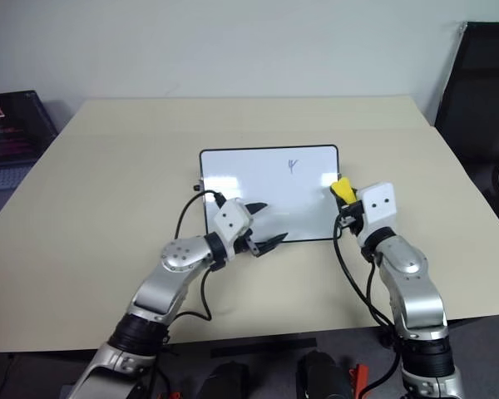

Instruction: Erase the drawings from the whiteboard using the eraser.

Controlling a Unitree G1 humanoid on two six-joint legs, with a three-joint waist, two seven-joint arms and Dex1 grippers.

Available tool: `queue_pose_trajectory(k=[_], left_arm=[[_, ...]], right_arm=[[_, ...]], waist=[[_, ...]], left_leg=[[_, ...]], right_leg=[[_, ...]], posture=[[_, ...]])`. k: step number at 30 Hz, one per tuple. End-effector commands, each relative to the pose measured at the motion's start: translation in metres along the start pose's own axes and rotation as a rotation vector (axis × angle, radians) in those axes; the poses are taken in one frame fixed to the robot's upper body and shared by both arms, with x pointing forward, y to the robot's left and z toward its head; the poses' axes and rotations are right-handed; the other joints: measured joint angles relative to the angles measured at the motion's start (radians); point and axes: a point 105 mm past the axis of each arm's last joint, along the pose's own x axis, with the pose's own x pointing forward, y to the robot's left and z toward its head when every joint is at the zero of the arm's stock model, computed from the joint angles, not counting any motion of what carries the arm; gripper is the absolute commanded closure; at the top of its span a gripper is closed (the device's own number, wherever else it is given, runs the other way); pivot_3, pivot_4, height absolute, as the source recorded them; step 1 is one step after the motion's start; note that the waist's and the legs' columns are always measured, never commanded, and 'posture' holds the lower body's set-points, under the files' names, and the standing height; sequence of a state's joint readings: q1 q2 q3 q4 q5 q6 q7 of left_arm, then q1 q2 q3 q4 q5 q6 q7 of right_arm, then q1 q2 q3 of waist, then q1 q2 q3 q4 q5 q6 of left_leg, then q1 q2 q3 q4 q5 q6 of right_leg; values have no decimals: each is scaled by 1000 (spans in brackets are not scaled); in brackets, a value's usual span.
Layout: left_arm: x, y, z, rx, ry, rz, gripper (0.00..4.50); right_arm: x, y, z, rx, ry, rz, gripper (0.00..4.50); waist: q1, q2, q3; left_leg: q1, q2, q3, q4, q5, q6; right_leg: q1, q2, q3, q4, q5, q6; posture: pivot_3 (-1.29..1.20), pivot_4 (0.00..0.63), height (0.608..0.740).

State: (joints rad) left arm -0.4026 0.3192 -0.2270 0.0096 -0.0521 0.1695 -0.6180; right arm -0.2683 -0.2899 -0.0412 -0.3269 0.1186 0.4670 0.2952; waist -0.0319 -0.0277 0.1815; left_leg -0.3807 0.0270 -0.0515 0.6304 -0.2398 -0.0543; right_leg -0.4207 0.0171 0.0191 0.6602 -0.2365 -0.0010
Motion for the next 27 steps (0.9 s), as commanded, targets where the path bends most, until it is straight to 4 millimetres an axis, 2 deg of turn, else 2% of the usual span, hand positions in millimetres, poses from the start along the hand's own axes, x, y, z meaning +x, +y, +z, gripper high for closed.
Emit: queue_pose_trajectory(k=[1, 9, 14, 21, 27], left_arm=[[-2, 18, 12, 30, -32, 88, 0], [-8, 46, 14, 93, -42, 250, 0], [-7, 48, 17, 98, -56, 258, 0], [-4, 44, 18, 96, -68, 244, 0], [-5, 45, 19, 99, -70, 244, 0]], right_arm=[[11, 7, 15, -31, -65, 17, 3330], [60, 30, 22, -39, -110, 66, 3330], [82, 32, 31, -71, -134, 83, 3330], [100, 35, 40, -113, -157, 97, 3330], [101, 43, 30, -124, -104, 116, 3330]], waist=[[-1, 0, 0], [0, 0, 0], [2, 0, 0], [2, 0, 0], [-1, 0, 0]], left_leg=[[0, 0, 0, 0, 0, 0], [0, 0, 0, 0, 0, 0], [-1, -1, 0, 0, 0, 0], [-1, 0, 0, 0, 0, 0], [0, 0, 0, 0, 0, 0]], right_leg=[[0, 0, 0, 0, 0, 0], [0, 0, 0, 1, 0, 0], [-1, -1, 0, 0, 0, 0], [-1, -1, 0, 0, 0, 0], [-1, -1, 0, 2, 0, 0]], posture=[[0, 150, 740], [0, 150, 740], [0, 150, 740], [0, 150, 740], [0, 150, 740]])
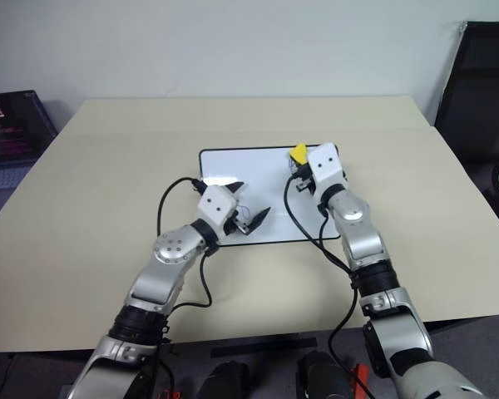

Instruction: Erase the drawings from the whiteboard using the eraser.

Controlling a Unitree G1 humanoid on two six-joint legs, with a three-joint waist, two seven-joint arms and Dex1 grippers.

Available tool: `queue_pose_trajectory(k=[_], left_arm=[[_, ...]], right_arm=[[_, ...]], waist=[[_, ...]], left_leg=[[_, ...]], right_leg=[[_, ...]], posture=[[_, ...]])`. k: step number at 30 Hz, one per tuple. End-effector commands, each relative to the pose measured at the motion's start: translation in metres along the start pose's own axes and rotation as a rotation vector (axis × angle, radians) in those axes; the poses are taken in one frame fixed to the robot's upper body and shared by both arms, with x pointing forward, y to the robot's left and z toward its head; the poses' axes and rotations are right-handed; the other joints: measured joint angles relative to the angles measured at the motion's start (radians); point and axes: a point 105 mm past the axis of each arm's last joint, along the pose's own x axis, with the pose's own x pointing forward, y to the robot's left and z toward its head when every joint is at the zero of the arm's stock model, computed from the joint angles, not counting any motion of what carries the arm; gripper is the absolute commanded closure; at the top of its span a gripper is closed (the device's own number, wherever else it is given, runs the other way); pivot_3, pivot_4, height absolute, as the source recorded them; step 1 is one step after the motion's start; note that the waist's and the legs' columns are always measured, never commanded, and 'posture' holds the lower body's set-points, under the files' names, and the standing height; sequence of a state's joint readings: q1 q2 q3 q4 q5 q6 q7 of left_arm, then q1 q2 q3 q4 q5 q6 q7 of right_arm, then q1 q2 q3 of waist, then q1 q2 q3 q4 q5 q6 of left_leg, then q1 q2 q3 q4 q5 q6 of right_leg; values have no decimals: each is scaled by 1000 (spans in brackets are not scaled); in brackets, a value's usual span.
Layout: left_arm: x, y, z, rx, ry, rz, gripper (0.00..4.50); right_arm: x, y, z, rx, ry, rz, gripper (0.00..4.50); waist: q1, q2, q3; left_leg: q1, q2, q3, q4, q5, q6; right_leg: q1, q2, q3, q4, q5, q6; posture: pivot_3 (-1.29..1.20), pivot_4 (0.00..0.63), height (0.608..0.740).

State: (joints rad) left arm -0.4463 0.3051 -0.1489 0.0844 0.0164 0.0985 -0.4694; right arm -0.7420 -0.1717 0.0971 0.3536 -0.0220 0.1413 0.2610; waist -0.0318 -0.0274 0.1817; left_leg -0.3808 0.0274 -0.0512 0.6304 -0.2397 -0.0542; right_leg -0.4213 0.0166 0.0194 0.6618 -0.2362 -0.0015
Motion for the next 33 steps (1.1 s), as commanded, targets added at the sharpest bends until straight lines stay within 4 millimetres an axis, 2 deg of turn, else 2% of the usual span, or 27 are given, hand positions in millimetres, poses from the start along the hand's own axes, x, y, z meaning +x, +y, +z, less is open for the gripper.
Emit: queue_pose_trajectory(k=[1, 9, 12, 15, 22, 26, 33], left_arm=[[1, 4, 16, 30, -61, 11, 0], [-1, 6, 16, 31, -60, 25, 0], [-2, 5, 16, 30, -59, 25, 0], [0, 5, 15, 31, -58, 18, 0], [2, 4, 17, 32, -63, 5, 0], [2, 3, 16, 31, -62, 2, 0], [0, 2, 15, 28, -58, 4, 0]], right_arm=[[-2, 10, 3, -12, -7, 31, 3330], [-27, 28, -22, 12, 80, 60, 3330], [-31, 30, -24, 12, 96, 61, 3330], [-27, 27, -21, -6, 91, 61, 3330], [-2, 10, -1, -58, 40, 2, 3330], [3, 13, 1, -79, 26, 0, 3330], [-1, 20, -6, -73, 42, 4, 3330]], waist=[[-1, 0, 0], [1, 0, 0], [0, 0, 0], [0, 0, 0], [-1, 0, 0], [-1, 0, 0], [-1, 0, 0]], left_leg=[[0, 0, 0, 0, 0, 0], [1, 0, 0, 1, 0, 0], [1, 0, 0, 1, 0, 0], [2, 0, 0, 1, 0, 0], [2, 0, 0, 2, 1, 1], [2, 0, 1, 1, 1, 1], [2, 0, 1, 1, 1, 1]], right_leg=[[0, 0, 0, 0, 0, 0], [0, 0, 0, 1, 0, 0], [1, 0, 0, 2, 0, 0], [1, 0, 0, 2, 0, 0], [1, 0, 0, 2, 1, -1], [1, 1, 0, 1, 2, -1], [1, 0, 0, 2, 2, -1]], posture=[[0, 150, 740], [0, 150, 740], [0, 150, 740], [0, 150, 740], [0, 150, 740], [0, 150, 740], [0, 150, 740]])
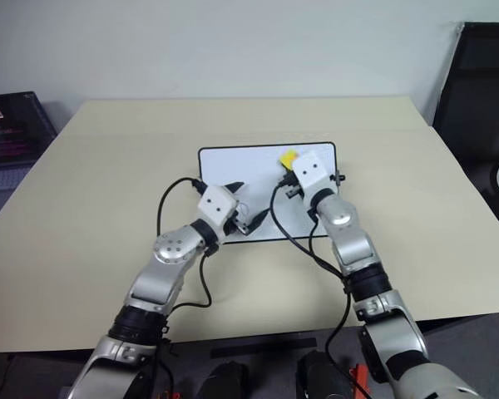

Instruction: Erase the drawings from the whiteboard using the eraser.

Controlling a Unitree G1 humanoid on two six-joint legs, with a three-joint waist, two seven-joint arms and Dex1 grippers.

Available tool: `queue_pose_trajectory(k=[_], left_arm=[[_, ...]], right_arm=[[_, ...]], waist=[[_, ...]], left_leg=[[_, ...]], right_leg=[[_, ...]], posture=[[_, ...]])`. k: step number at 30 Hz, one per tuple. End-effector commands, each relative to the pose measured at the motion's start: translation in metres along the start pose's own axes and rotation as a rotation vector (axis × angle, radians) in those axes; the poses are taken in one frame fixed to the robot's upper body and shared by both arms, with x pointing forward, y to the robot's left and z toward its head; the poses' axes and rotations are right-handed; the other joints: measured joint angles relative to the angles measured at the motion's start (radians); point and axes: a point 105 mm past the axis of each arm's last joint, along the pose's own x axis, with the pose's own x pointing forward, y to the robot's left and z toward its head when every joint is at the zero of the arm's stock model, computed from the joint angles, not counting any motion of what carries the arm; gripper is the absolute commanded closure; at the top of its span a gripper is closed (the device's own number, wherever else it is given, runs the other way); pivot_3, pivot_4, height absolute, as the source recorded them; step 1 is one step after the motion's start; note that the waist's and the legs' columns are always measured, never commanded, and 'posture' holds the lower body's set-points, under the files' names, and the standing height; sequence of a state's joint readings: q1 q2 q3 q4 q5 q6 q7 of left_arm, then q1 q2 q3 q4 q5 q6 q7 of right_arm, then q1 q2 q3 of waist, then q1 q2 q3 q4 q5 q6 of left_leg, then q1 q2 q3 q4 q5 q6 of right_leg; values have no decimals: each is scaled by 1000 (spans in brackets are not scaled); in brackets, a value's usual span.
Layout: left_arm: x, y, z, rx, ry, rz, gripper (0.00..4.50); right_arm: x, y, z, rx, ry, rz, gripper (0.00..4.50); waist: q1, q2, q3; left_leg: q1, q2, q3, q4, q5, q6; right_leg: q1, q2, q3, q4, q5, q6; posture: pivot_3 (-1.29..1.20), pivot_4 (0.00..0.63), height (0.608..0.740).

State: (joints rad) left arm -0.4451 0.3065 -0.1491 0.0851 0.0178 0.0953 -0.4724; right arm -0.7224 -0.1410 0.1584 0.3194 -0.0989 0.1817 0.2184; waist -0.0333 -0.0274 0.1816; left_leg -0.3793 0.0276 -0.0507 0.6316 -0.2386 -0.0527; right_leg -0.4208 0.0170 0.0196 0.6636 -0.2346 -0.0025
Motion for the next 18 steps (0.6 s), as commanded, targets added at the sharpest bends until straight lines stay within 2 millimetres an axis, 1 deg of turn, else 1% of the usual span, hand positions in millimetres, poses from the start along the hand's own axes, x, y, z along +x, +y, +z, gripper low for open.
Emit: queue_pose_trajectory(k=[1, 6, 12, 15, 18], left_arm=[[0, 3, 15, 25, -57, 8, 0], [1, 4, 15, 27, -57, 10, 0], [1, 5, 18, 31, -67, 14, 0], [1, 5, 18, 30, -69, 13, 0], [0, 3, 20, 26, -77, 8, 0]], right_arm=[[-5, 0, -5, -3, 17, -13, 3330], [-11, -5, -13, -7, 42, -34, 3330], [-22, -5, -21, -8, 60, -31, 3330], [-28, -8, -18, 1, 43, -35, 3330], [-41, -7, 0, 67, -54, 11, 3330]], waist=[[0, 0, 0], [1, 0, 0], [2, 0, 0], [2, 0, 0], [3, 0, 0]], left_leg=[[0, 0, 0, 0, 0, 0], [0, 0, 0, 0, 0, 0], [-1, 0, 0, 0, 0, 0], [0, 0, 0, 0, 0, 0], [0, 0, -1, 0, 0, 0]], right_leg=[[0, 0, 0, 0, 0, 0], [0, 0, 0, 0, 0, 0], [0, 0, 0, -1, 0, 0], [0, 0, 0, -1, 0, 0], [0, 0, 0, -1, 0, 0]], posture=[[0, 150, 740], [0, 150, 740], [0, 150, 740], [0, 150, 740], [0, 150, 740]])
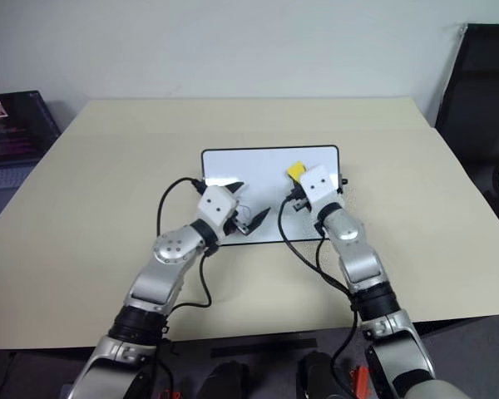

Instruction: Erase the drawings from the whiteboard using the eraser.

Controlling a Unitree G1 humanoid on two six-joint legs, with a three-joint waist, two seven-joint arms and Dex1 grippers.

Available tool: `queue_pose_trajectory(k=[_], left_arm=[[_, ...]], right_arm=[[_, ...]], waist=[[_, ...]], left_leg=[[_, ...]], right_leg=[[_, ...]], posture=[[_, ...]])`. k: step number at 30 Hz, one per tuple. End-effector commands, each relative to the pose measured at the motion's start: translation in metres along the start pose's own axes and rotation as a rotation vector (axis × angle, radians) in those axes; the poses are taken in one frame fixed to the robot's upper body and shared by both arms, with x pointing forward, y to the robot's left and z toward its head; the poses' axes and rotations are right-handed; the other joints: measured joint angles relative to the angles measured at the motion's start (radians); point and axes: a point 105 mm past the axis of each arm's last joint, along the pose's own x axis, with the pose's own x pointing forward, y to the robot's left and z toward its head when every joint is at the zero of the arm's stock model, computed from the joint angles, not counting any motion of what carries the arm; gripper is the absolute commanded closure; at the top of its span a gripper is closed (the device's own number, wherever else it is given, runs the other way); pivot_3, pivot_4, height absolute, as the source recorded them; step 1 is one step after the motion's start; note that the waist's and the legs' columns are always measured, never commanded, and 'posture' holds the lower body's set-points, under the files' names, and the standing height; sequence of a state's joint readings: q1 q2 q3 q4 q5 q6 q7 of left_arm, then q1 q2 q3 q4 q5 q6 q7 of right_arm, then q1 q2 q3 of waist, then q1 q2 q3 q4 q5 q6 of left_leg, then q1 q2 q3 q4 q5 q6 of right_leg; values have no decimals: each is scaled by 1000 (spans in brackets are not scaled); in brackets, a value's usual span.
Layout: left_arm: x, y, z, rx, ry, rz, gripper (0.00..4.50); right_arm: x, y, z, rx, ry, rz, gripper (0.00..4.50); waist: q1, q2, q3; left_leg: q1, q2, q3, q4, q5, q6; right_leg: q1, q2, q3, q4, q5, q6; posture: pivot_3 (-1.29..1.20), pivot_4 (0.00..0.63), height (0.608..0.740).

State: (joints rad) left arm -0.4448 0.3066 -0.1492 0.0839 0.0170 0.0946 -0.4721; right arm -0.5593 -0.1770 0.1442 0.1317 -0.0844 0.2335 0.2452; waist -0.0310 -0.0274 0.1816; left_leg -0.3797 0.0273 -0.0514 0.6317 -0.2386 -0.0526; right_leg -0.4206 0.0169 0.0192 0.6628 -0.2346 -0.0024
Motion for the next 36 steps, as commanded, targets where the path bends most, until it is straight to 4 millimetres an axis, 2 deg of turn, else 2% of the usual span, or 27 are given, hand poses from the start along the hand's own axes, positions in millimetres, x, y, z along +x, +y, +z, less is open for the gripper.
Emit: queue_pose_trajectory(k=[1, 6, 12, 16, 24, 30, 36], left_arm=[[0, 3, 20, 25, -77, 7, 0], [-1, 0, 19, 23, -76, -4, 0], [-2, 0, 18, 24, -73, -12, 0], [-2, -2, 18, 26, -73, -19, 0], [-3, -1, 19, 30, -71, -21, 0], [-6, 0, 18, 32, -63, -13, 0], [-7, -1, 18, 30, -62, -11, 0]], right_arm=[[-15, -4, 20, 48, -100, 32, 3330], [-37, -2, 19, 18, -112, 74, 3330], [-41, -4, 13, 16, -87, 49, 3330], [-36, -1, 16, 12, -98, 48, 3330], [-4, -7, 29, -28, -120, 0, 3330], [9, -8, 27, -34, -105, -15, 3330], [14, -3, 25, -44, -89, -14, 3330]], waist=[[0, 0, 0], [0, 0, 0], [-1, 0, 0], [-1, 0, 0], [0, 0, 0], [0, 0, 0], [-1, 0, 0]], left_leg=[[-1, 0, -1, 0, 0, 0], [-2, 0, 0, -1, 0, 0], [-1, 0, 0, -1, 0, 0], [-1, 0, 0, -1, 0, 0], [-1, 0, 0, -1, 0, 0], [-2, 0, 0, -2, 0, 0], [-1, 0, 0, -1, 0, 0]], right_leg=[[0, 0, 0, 0, 0, 0], [-1, 0, 0, -3, 0, 0], [-1, 0, 0, -2, 0, 0], [-1, 0, 0, -2, 0, 0], [-1, 0, -1, -2, 0, 0], [-1, 0, 0, -3, 0, 0], [-1, 0, 0, -2, 0, 0]], posture=[[0, 150, 740], [0, 150, 740], [0, 150, 740], [0, 150, 740], [0, 150, 740], [0, 150, 740], [0, 150, 740]])
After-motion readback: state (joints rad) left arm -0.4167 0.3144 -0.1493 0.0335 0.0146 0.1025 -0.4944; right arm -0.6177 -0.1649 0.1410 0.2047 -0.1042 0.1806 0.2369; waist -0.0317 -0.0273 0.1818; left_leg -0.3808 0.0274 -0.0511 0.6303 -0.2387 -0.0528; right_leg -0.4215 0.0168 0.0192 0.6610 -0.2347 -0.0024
